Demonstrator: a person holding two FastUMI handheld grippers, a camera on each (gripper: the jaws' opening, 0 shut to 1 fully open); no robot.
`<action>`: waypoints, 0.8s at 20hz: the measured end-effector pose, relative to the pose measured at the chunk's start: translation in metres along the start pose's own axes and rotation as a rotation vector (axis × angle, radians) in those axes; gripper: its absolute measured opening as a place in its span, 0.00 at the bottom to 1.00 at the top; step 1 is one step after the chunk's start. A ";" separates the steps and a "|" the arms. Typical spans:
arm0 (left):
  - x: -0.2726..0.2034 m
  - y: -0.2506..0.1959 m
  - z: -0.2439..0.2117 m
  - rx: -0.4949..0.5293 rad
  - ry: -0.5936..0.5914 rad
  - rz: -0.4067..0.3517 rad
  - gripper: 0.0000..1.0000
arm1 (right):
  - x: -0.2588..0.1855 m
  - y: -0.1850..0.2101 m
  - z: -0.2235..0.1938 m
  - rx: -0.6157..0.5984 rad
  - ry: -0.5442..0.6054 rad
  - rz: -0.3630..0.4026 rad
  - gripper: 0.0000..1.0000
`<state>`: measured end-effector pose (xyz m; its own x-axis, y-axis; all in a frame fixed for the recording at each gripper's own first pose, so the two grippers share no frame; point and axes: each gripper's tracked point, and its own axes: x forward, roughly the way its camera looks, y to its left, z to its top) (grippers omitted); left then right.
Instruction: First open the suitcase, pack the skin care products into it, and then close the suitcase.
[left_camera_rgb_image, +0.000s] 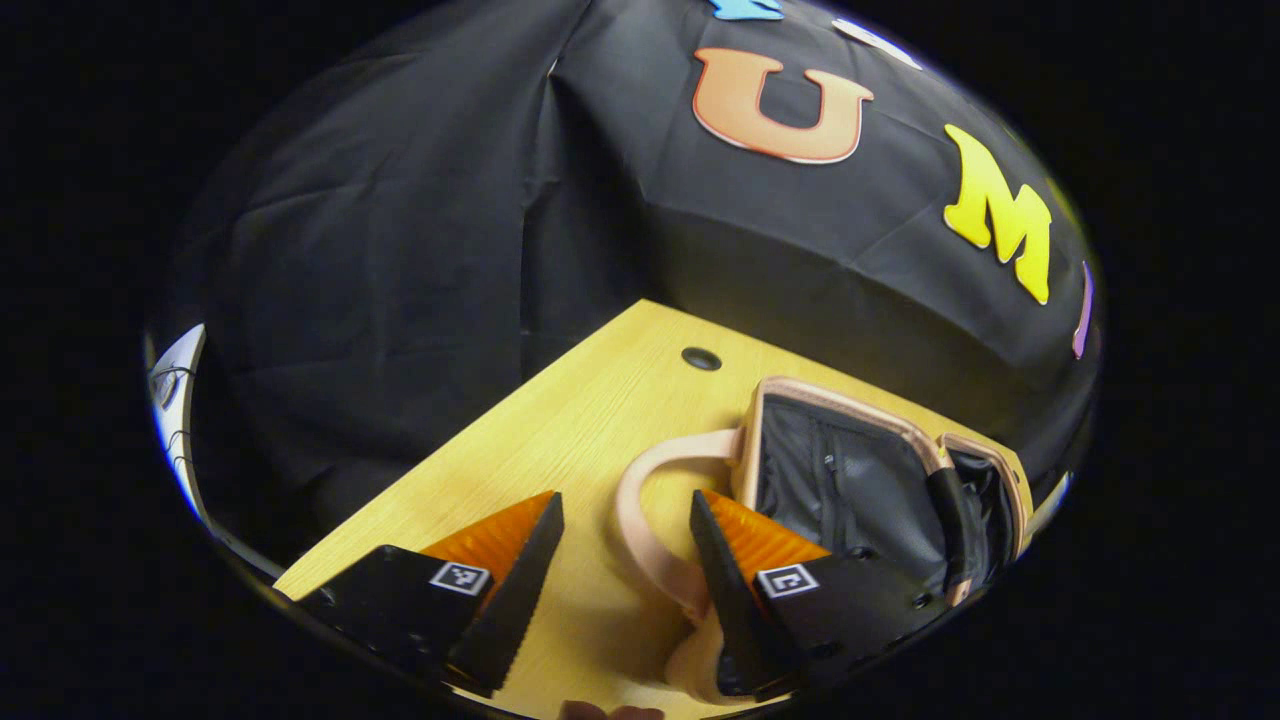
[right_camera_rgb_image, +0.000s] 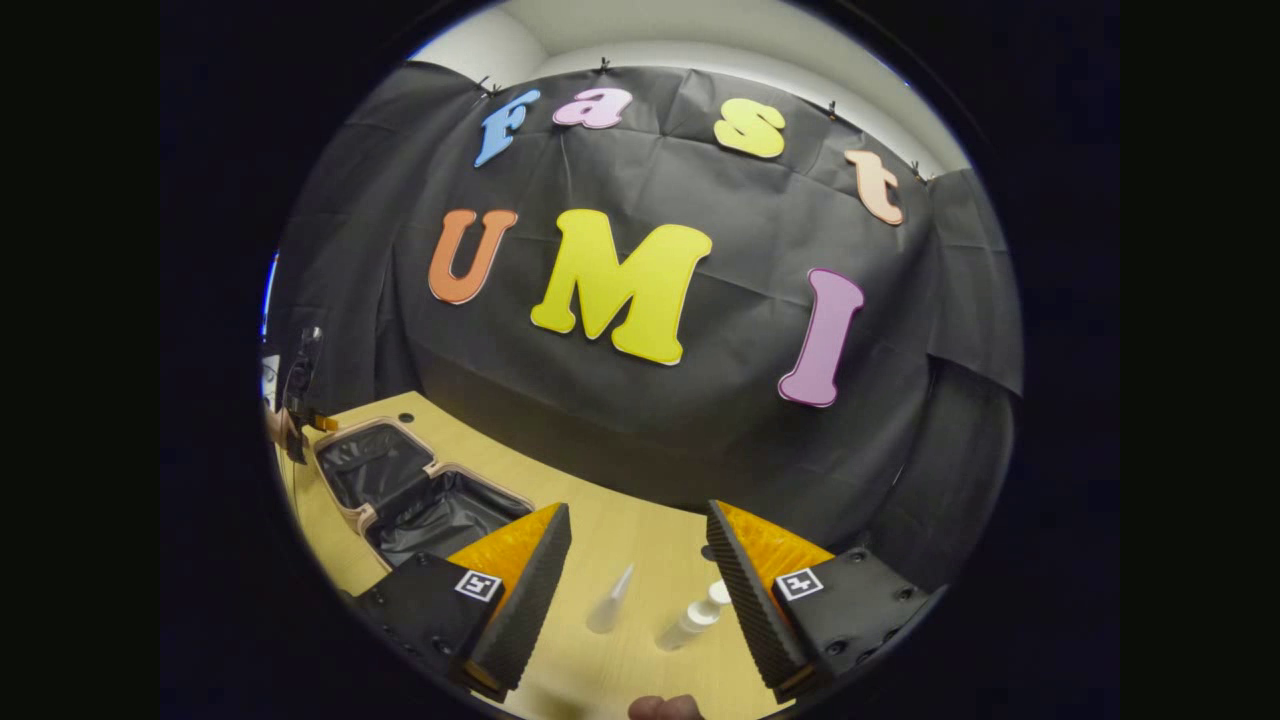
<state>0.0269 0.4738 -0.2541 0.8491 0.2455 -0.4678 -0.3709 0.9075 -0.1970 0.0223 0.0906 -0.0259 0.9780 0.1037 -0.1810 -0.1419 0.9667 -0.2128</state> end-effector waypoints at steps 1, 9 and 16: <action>-0.014 -0.013 0.017 0.019 -0.047 0.004 0.89 | 0.000 -0.002 -0.002 0.014 -0.003 0.004 0.81; -0.140 -0.179 0.121 0.298 -0.393 0.043 0.98 | -0.010 -0.050 -0.018 0.137 -0.039 -0.012 0.81; -0.201 -0.342 0.063 0.362 -0.387 -0.088 0.99 | -0.024 -0.114 -0.052 0.190 -0.037 -0.071 0.81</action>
<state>0.0071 0.1360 -0.0384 0.9732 0.2084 -0.0977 -0.1962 0.9731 0.1209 0.0074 -0.0341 -0.0469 0.9900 0.0389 -0.1358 -0.0445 0.9983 -0.0383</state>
